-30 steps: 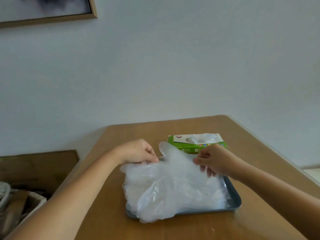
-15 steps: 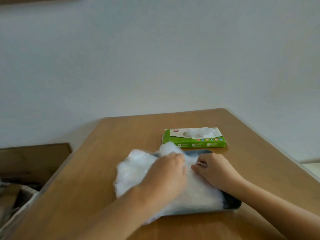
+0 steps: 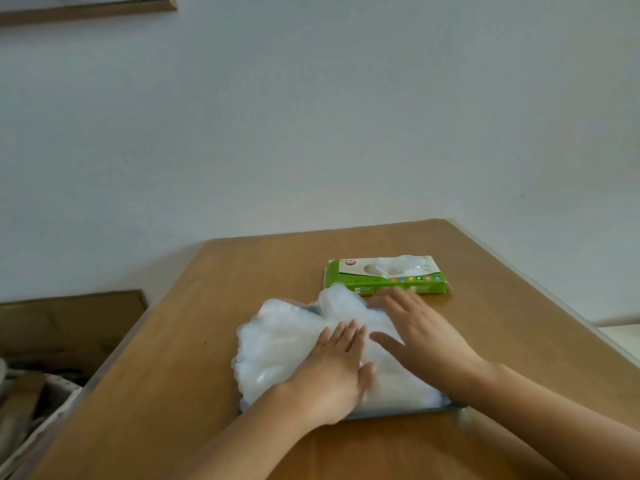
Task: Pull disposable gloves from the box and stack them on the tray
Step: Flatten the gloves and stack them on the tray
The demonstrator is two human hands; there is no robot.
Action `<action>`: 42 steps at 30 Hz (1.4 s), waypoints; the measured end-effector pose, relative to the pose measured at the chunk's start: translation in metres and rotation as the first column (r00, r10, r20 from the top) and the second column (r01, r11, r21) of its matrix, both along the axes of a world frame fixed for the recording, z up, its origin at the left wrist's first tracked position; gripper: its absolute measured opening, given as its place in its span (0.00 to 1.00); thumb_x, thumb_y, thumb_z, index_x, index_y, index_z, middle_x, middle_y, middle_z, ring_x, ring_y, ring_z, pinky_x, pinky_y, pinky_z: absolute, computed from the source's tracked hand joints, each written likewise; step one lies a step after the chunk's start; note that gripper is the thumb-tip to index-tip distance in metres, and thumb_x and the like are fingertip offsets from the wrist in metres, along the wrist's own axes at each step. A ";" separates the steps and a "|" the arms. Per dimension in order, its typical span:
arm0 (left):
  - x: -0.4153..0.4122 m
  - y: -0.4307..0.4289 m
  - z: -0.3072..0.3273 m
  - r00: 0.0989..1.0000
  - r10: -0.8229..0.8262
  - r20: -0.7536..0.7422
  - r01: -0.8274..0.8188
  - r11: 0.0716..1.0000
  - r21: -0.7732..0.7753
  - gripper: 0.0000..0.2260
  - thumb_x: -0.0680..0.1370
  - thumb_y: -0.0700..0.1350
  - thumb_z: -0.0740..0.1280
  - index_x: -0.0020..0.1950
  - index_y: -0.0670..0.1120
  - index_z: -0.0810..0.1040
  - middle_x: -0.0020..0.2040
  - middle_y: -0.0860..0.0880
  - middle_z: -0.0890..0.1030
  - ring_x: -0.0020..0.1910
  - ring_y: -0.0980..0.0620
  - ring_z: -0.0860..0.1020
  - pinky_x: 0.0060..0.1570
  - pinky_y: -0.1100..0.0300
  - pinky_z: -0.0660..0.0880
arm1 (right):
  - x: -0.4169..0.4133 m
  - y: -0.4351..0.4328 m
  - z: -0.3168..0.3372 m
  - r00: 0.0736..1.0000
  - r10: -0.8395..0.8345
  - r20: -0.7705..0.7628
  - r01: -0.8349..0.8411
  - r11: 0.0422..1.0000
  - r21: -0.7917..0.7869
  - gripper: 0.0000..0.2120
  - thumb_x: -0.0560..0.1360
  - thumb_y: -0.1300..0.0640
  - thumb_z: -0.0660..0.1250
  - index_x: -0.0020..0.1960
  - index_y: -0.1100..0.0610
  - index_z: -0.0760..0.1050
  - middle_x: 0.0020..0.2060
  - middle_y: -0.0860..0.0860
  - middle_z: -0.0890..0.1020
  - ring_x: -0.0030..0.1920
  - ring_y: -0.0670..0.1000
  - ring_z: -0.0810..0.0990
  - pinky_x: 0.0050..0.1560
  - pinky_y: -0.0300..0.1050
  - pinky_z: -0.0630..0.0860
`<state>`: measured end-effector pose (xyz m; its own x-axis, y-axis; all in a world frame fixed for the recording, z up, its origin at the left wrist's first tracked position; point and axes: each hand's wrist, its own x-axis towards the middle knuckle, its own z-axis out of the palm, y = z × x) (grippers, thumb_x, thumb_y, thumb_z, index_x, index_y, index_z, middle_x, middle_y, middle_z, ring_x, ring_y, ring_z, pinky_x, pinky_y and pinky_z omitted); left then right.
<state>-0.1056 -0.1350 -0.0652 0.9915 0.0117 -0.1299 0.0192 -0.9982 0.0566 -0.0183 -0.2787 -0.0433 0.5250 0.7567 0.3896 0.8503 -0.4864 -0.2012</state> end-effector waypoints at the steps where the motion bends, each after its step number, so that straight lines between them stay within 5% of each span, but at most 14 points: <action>1: 0.001 0.001 -0.001 1.000 0.005 0.000 -0.005 0.999 -0.038 0.27 0.84 0.55 0.44 0.78 0.46 0.40 0.79 0.49 0.41 0.77 0.53 0.40 0.73 0.59 0.36 | -0.005 0.002 0.000 0.996 0.067 -0.056 -0.070 0.996 -0.056 0.22 0.79 0.47 0.61 0.71 0.50 0.64 0.68 0.44 0.67 0.66 0.45 0.68 0.65 0.38 0.65; 5: -0.003 0.009 -0.002 1.000 0.018 0.011 -0.017 0.992 -0.124 0.28 0.83 0.56 0.45 0.78 0.47 0.39 0.79 0.51 0.39 0.77 0.57 0.39 0.75 0.59 0.36 | -0.008 0.001 -0.011 0.974 0.089 -0.207 -0.152 0.938 -0.312 0.35 0.78 0.37 0.47 0.78 0.54 0.45 0.78 0.47 0.51 0.76 0.44 0.54 0.71 0.32 0.48; 8: -0.008 0.023 -0.002 0.999 0.038 -0.018 -0.040 0.994 -0.102 0.32 0.81 0.62 0.46 0.78 0.49 0.37 0.78 0.53 0.37 0.76 0.59 0.36 0.74 0.56 0.34 | -0.004 -0.008 -0.005 0.968 0.060 -0.243 -0.178 0.846 -0.502 0.42 0.75 0.32 0.48 0.78 0.53 0.36 0.77 0.47 0.41 0.76 0.44 0.41 0.69 0.34 0.36; 12: -0.015 0.056 0.010 0.992 0.090 -0.091 -0.097 0.992 -0.083 0.46 0.70 0.74 0.51 0.78 0.52 0.36 0.77 0.56 0.36 0.76 0.57 0.36 0.74 0.52 0.35 | 0.006 -0.016 0.008 0.953 -0.009 -0.303 -0.181 0.786 -0.591 0.48 0.72 0.29 0.55 0.77 0.51 0.33 0.76 0.45 0.37 0.77 0.47 0.40 0.74 0.43 0.42; 15: -0.012 0.078 0.037 0.980 0.080 -0.183 -0.098 0.991 -0.094 0.46 0.69 0.71 0.62 0.79 0.53 0.45 0.77 0.59 0.47 0.77 0.57 0.47 0.75 0.55 0.43 | 0.015 -0.011 0.019 0.939 -0.047 -0.340 -0.174 0.789 -0.589 0.48 0.70 0.30 0.62 0.78 0.48 0.43 0.77 0.43 0.47 0.76 0.47 0.52 0.74 0.45 0.52; 17: -0.001 0.085 0.057 0.970 0.053 -0.239 -0.096 0.981 -0.171 0.35 0.69 0.66 0.69 0.73 0.55 0.67 0.71 0.57 0.69 0.68 0.55 0.69 0.70 0.54 0.65 | 0.025 -0.001 0.028 0.935 -0.049 -0.351 -0.144 0.853 -0.501 0.39 0.70 0.33 0.65 0.75 0.48 0.61 0.72 0.43 0.67 0.69 0.46 0.68 0.68 0.42 0.64; 19: 0.017 0.084 0.076 0.989 0.062 -0.133 -0.084 0.982 -0.170 0.23 0.71 0.64 0.70 0.59 0.51 0.79 0.57 0.53 0.81 0.53 0.52 0.79 0.55 0.50 0.75 | 0.041 0.013 0.034 0.967 -0.041 -0.253 -0.046 0.943 -0.330 0.27 0.70 0.36 0.68 0.64 0.49 0.74 0.60 0.45 0.78 0.58 0.46 0.76 0.59 0.41 0.72; 23: 0.063 0.068 0.091 0.985 0.156 0.073 -0.140 0.971 -0.192 0.21 0.78 0.55 0.65 0.69 0.49 0.73 0.65 0.50 0.76 0.63 0.51 0.74 0.62 0.56 0.71 | 0.081 0.035 0.033 0.980 -0.193 -0.052 0.191 0.981 -0.045 0.24 0.71 0.40 0.70 0.63 0.51 0.74 0.54 0.49 0.73 0.56 0.50 0.72 0.47 0.42 0.68; 27: 0.106 0.054 0.074 0.989 0.146 0.024 -0.137 0.963 -0.232 0.23 0.80 0.50 0.61 0.75 0.50 0.65 0.72 0.48 0.70 0.67 0.48 0.71 0.62 0.59 0.68 | 0.108 0.047 0.020 0.963 -0.269 0.015 0.270 0.961 -0.060 0.24 0.73 0.38 0.66 0.65 0.49 0.75 0.55 0.49 0.72 0.58 0.51 0.70 0.54 0.44 0.69; 31: 0.128 0.044 0.057 0.978 0.205 -0.043 -0.209 0.961 -0.180 0.26 0.82 0.51 0.58 0.78 0.47 0.55 0.77 0.46 0.61 0.74 0.46 0.62 0.69 0.57 0.62 | 0.120 0.045 0.011 0.966 -0.243 0.092 0.247 0.969 -0.026 0.13 0.80 0.49 0.61 0.60 0.50 0.80 0.58 0.50 0.75 0.57 0.52 0.71 0.55 0.44 0.65; 35: 0.137 0.038 0.047 0.975 0.198 -0.102 -0.210 0.970 -0.126 0.20 0.83 0.50 0.54 0.72 0.43 0.66 0.69 0.41 0.71 0.65 0.43 0.71 0.55 0.59 0.67 | 0.126 0.039 0.014 0.974 -0.220 0.056 0.206 0.961 0.187 0.10 0.78 0.55 0.65 0.51 0.55 0.84 0.50 0.52 0.81 0.50 0.56 0.75 0.46 0.44 0.60; 42: 0.133 0.036 0.047 0.981 0.162 -0.110 -0.173 0.979 -0.103 0.20 0.83 0.48 0.53 0.74 0.43 0.65 0.73 0.45 0.67 0.69 0.44 0.66 0.61 0.59 0.64 | 0.105 0.029 0.064 0.984 -0.149 -0.095 0.176 0.862 0.475 0.09 0.78 0.58 0.63 0.45 0.58 0.82 0.38 0.50 0.83 0.34 0.48 0.75 0.36 0.41 0.66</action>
